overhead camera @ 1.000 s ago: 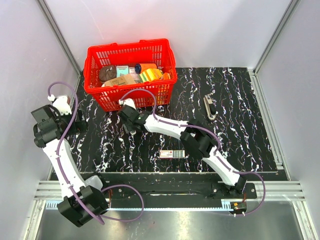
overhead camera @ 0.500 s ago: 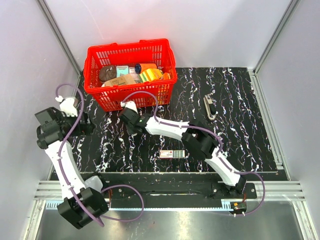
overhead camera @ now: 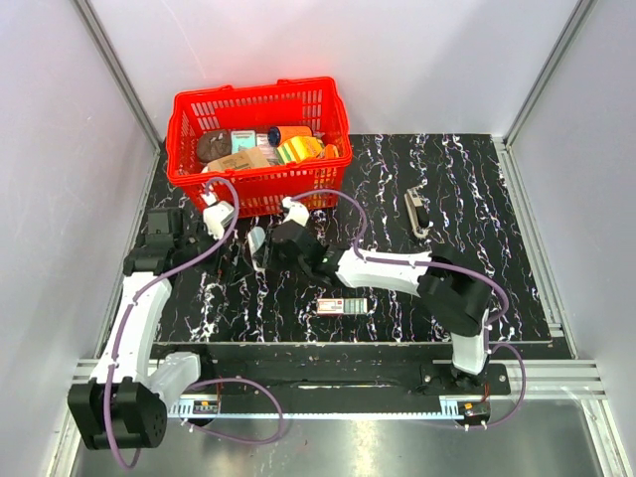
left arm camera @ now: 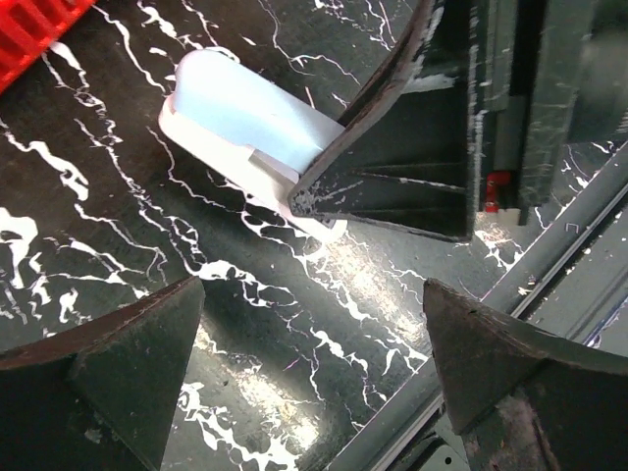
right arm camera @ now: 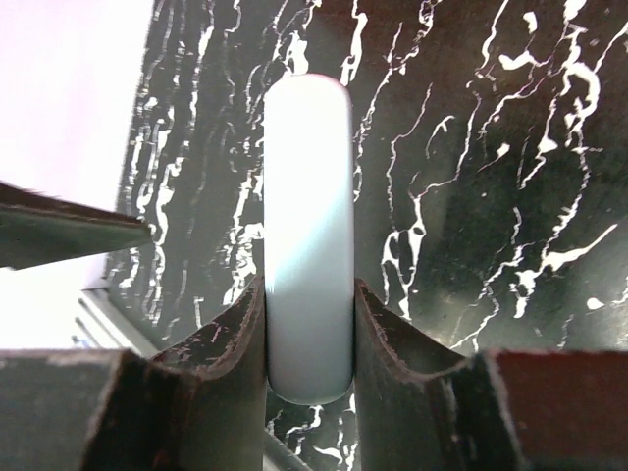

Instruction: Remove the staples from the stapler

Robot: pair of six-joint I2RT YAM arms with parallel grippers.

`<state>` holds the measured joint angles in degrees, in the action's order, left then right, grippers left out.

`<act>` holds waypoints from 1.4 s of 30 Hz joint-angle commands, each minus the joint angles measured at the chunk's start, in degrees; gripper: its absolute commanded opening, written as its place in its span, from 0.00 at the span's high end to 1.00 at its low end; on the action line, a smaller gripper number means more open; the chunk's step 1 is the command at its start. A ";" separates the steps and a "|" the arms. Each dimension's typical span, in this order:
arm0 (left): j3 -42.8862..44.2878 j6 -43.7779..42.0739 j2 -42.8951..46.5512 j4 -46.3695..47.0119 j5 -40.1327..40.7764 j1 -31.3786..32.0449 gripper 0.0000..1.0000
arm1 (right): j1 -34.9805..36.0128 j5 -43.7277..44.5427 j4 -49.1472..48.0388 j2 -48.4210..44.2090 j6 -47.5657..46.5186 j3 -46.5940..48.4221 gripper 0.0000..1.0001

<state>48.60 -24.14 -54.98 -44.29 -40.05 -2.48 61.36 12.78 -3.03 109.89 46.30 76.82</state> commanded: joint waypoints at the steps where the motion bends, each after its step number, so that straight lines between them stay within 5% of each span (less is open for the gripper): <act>1: -0.79 -0.64 -2.41 4.48 -3.62 1.25 0.01 | 0.34 -0.91 -13.05 -5.11 9.23 -4.56 1.00; 10: -2.54 -5.21 -3.82 5.09 -3.72 2.13 0.05 | 0.34 -2.40 -20.08 -7.58 14.69 -8.70 1.00; 22: -3.60 -6.01 -6.81 9.57 -3.02 2.13 0.25 | 1.04 -5.74 -22.90 -6.35 16.10 -9.23 1.00; 30: -6.32 -6.27 -5.75 13.09 -1.52 2.13 0.53 | 1.65 -8.55 -24.13 -5.56 17.06 -10.54 1.00; 35: -8.34 -8.29 -4.61 13.97 0.94 2.13 0.89 | 1.57 -9.52 -23.26 -5.91 16.63 -11.69 1.00; 42: -9.66 -10.04 -4.08 15.46 4.45 2.13 0.99 | 1.74 -12.59 -20.89 -5.47 13.21 -12.66 1.00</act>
<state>39.55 -29.54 -61.10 -34.17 -36.71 -1.37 61.71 5.78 -22.83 105.60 62.37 63.66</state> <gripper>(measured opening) 0.130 0.378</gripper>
